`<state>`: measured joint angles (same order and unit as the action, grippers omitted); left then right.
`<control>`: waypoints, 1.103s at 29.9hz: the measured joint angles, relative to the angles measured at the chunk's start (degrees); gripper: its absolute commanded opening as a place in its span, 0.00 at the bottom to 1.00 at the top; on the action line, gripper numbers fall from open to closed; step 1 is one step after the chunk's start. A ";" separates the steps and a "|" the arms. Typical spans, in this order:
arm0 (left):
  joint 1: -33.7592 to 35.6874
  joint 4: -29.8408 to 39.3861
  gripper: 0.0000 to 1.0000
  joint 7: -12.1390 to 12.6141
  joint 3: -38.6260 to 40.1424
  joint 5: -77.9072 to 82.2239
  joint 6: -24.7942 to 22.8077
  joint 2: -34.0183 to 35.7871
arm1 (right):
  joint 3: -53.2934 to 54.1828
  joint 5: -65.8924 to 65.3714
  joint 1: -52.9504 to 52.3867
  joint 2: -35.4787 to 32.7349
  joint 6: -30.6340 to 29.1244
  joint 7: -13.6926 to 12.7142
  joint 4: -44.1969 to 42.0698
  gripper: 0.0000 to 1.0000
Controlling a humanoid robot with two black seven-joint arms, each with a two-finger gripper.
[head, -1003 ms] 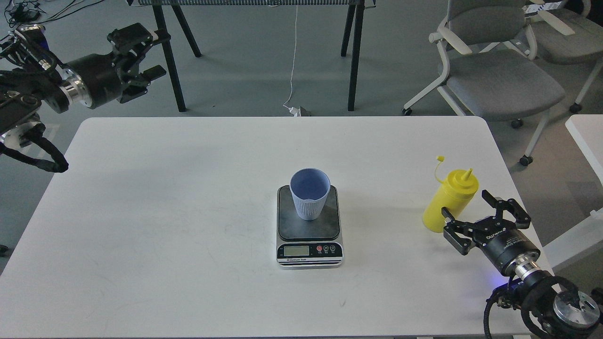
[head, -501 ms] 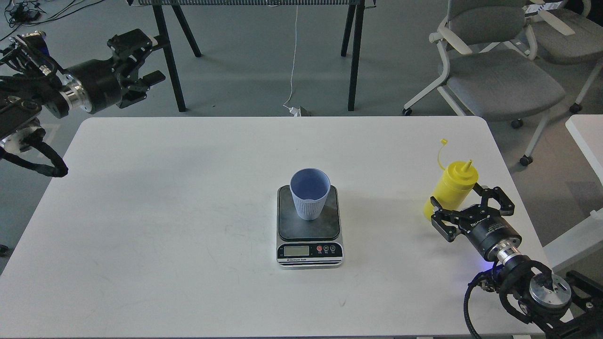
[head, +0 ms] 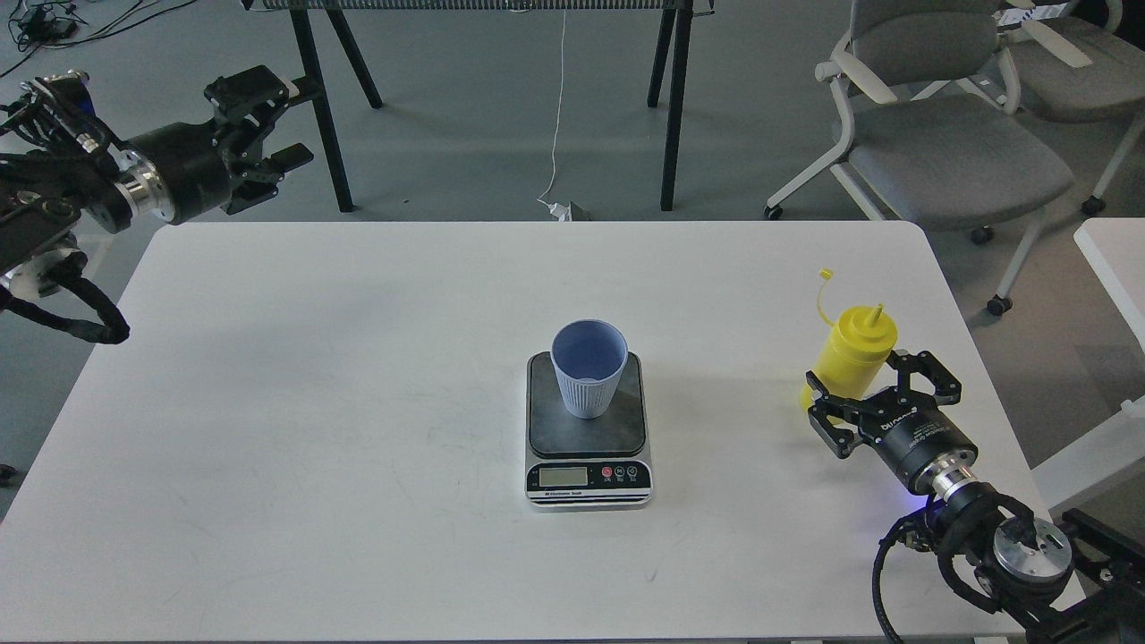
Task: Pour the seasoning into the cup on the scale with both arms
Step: 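Bring the right gripper to the yellow bottle and grasp it, then lift the yellow bottle with the right gripper and tip it over the cup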
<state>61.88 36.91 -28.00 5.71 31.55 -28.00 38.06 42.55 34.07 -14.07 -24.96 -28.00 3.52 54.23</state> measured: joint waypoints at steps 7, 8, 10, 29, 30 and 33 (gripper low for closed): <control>-0.99 0.00 0.95 0.00 0.59 0.00 0.00 0.00 | 0.21 -0.06 0.11 0.15 0.00 0.92 -0.07 0.04; -1.11 0.00 0.95 0.00 0.60 0.00 0.00 -0.01 | 0.27 -0.06 0.15 0.17 0.00 1.02 -0.05 0.04; -1.19 0.01 0.95 0.00 0.62 0.00 0.00 -0.06 | 0.43 -0.07 0.22 0.17 0.00 1.13 0.10 0.02; -1.17 0.09 0.95 0.01 1.33 0.00 0.00 -0.17 | -0.99 -24.39 -25.16 -6.85 0.00 1.19 3.49 0.02; -1.17 0.09 0.95 0.01 1.33 0.00 0.00 -0.17 | -2.85 -26.73 -27.47 -6.65 0.00 1.23 3.45 0.02; -1.16 0.18 0.95 0.01 1.37 0.00 0.00 -0.16 | -7.91 -33.25 -33.40 -5.83 1.93 2.32 3.32 0.02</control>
<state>60.72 37.08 -27.99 7.08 31.55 -28.00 37.89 34.64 0.82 -47.47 -30.79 -26.07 5.84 57.55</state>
